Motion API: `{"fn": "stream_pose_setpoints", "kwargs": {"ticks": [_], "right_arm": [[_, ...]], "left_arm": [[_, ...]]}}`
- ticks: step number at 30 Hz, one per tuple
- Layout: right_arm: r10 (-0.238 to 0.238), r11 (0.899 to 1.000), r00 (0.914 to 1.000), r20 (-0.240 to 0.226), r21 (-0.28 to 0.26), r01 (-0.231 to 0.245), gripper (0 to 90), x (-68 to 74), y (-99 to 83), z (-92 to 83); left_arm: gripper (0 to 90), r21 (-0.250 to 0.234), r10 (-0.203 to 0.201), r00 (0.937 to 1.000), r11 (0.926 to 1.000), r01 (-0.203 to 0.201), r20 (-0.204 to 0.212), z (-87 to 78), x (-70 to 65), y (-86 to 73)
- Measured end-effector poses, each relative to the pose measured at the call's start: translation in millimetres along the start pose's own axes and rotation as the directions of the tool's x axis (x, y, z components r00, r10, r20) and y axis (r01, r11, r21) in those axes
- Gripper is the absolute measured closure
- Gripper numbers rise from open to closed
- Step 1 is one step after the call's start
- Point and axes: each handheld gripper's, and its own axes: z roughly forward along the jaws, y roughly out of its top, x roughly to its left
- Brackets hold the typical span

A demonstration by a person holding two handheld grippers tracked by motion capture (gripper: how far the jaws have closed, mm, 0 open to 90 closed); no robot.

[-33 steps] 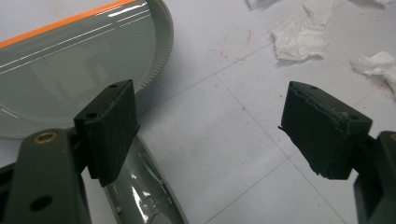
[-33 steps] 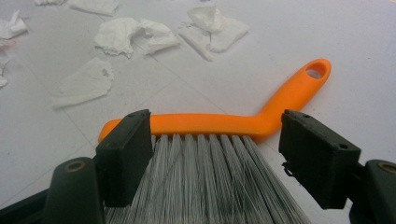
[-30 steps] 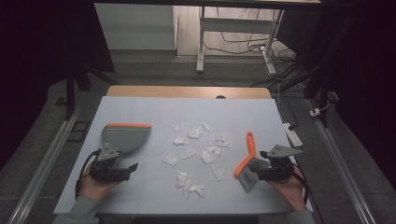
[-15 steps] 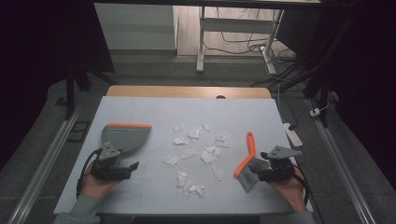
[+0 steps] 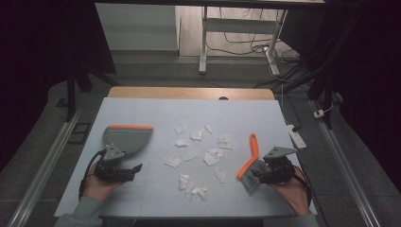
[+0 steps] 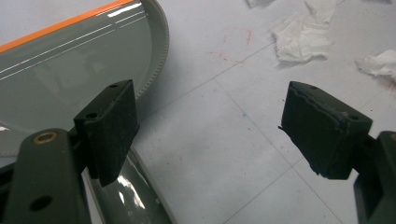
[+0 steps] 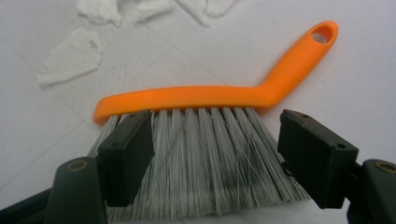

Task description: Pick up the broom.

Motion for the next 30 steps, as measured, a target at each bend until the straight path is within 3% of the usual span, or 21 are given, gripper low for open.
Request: {"fn": "stream_pose_setpoints", "kwargs": {"ticks": [3, 4, 11, 14, 17, 22, 25, 26, 29, 30], "right_arm": [[0.011, 1.000, 0.9999, 0.013, 0.023, -0.011, 29.7, 2.0, 4.8, -1.3], [0.034, 0.999, 0.9989, 0.033, 0.022, -0.035, 31.5, 3.8, 8.4, -3.8], [0.048, 0.996, 0.9986, 0.022, 0.078, -0.049, 31.5, 1.5, 31.4, -7.9], [0.084, 0.993, 0.9965, 0.008, 0.079, -0.084, 31.6, -3.9, 45.3, -12.3], [0.127, 0.985, 0.9917, 0.020, 0.115, -0.128, 32.1, -10.4, 57.4, -11.5], [0.155, 0.963, 0.9871, 0.042, 0.215, -0.160, 32.5, -21.0, 77.2, -0.9], [0.203, 0.941, 0.9773, 0.059, 0.264, -0.212, 32.7, -29.7, 86.9, 9.5], [0.237, 0.922, 0.9688, 0.072, 0.298, -0.248, 32.6, -36.1, 90.1, 17.3], [0.264, 0.899, 0.9599, 0.093, 0.336, -0.280, 32.4, -44.0, 90.8, 28.5], [0.264, 0.899, 0.9599, 0.093, 0.336, -0.280, 32.4, -44.0, 90.8, 28.5]], "left_arm": [[19.4, -0.003, -0.003, 1.0000, 1.0000, 0.003, -0.005, -2.4, -0.2, -1.1], [19.4, -0.007, -0.001, 1.0000, 1.0000, 0.001, -0.007, -3.5, -0.4, -1.5], [19.6, -0.010, 0.004, 1.0000, 0.9999, -0.004, 0.001, -4.0, 1.0, -1.2], [20.1, -0.002, 0.011, 0.9999, 0.9999, -0.011, 0.005, -2.8, 0.6, -1.6], [20.2, -0.002, 0.020, 0.9998, 0.9998, -0.020, 0.007, -2.5, -0.4, -1.2], [20.2, 0.000, 0.026, 0.9996, 0.9997, -0.026, 0.007, -2.1, -1.5, -1.1], [20.2, -0.001, 0.027, 0.9996, 0.9996, -0.027, 0.007, -2.7, -2.3, -1.3], [20.2, -0.001, 0.029, 0.9996, 0.9996, -0.029, 0.005, -3.0, -2.5, -1.5], [20.2, -0.004, 0.028, 0.9996, 0.9996, -0.028, 0.004, -3.4, -2.7, -2.0], [20.2, -0.004, 0.028, 0.9996, 0.9996, -0.028, 0.005, -3.3, -2.6, -2.0]]}}
